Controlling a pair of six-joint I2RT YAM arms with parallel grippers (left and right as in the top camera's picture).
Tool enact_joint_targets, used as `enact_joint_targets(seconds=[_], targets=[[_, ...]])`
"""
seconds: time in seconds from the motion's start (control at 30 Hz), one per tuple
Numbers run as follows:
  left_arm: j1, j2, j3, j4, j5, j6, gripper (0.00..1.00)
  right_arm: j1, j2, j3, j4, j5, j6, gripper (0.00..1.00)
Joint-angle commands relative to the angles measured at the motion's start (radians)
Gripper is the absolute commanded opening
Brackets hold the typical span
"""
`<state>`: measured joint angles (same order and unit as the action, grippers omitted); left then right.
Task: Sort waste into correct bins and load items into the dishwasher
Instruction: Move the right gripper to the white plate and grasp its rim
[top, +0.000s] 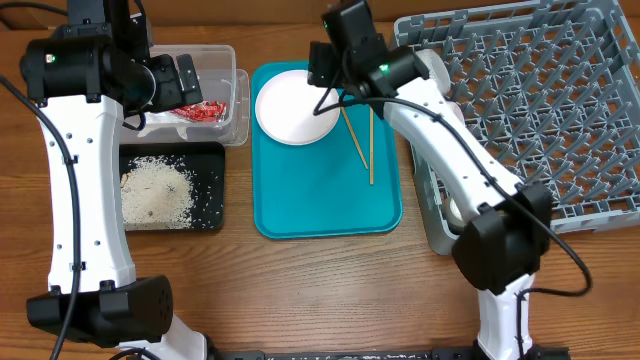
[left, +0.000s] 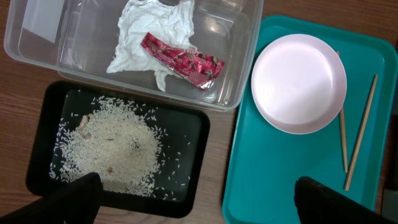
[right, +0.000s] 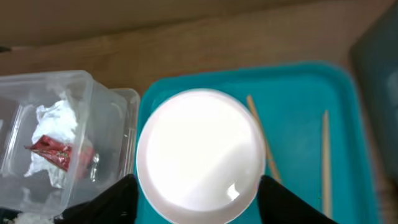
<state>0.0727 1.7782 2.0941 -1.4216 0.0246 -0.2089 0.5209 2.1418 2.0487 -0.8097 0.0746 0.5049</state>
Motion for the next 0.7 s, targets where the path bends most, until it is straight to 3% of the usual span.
enact_joint_targets(seconds=[0.0,0.27,0.67], targets=[[-0.001,0.0,0.009,0.0,-0.006,-0.001,1.0,-0.006,0.099,-0.033,-0.01,-0.051,0.191,0.57],[-0.001,0.0,0.009,0.0,-0.006,-0.001,1.0,-0.006,0.175,-0.034,-0.064,-0.034,0.255,0.36],[-0.001,0.0,0.009,0.0,-0.006,-0.001,1.0,0.008,0.227,-0.034,-0.083,-0.006,0.312,0.3]])
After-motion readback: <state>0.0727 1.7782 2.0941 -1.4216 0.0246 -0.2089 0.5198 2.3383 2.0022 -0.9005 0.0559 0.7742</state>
